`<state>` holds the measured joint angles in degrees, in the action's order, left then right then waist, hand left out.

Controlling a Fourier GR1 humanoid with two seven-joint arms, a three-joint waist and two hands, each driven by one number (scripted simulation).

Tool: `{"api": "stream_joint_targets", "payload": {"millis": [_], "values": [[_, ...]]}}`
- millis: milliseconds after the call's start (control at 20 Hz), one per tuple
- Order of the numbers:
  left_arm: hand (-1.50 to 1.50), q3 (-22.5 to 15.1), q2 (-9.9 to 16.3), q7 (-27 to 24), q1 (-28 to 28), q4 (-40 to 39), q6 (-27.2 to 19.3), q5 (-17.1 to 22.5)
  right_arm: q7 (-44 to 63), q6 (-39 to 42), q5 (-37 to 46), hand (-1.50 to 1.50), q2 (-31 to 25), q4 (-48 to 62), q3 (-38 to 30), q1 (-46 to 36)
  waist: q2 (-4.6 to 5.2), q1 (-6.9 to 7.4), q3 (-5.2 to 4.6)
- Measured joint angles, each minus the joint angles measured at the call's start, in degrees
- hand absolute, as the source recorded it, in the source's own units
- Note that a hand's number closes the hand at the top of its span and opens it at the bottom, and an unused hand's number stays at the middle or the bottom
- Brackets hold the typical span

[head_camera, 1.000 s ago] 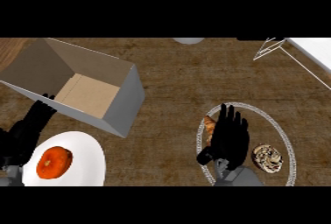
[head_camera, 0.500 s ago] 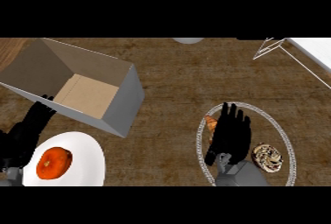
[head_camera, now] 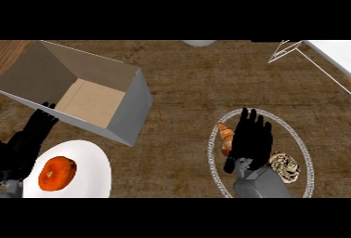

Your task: Pick the croissant from the placemat and place it in the tiered shelf

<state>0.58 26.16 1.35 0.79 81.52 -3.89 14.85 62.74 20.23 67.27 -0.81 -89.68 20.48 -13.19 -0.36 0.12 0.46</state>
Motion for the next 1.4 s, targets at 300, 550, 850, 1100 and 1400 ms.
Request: {"api": "stream_joint_targets", "payload": {"millis": [300,550,850,1100,1400], "values": [[0.0,0.5,-0.5,1.1,-0.2,0.2,0.3,-0.9,-0.5,-1.2,0.0,1.5,0.3,2.5,-0.8,1.1,-0.12,0.07,-0.16],[0.0,1.2,-0.8,2.4,0.2,1.2,0.9,-1.3,-1.1,-2.4,-1.2,1.5,0.6,2.1,-1.3,2.1,-0.28,0.1,-0.43],[0.0,2.1,-1.2,3.0,0.3,1.2,2.1,-1.6,-3.7,-2.6,0.9,1.5,0.6,2.9,-2.0,2.4,-0.61,0.12,-0.67],[0.0,2.9,-1.7,2.6,-0.3,0.4,2.7,-2.4,-4.6,-2.9,4.7,1.5,0.5,2.1,-1.3,2.2,-0.53,0.04,-0.51],[0.0,2.8,-2.4,3.3,-0.4,1.7,2.5,-2.9,-8.1,-5.8,2.2,1.5,-3.8,9.2,-14.7,-8.9,0.37,0.78,-0.25]]}}
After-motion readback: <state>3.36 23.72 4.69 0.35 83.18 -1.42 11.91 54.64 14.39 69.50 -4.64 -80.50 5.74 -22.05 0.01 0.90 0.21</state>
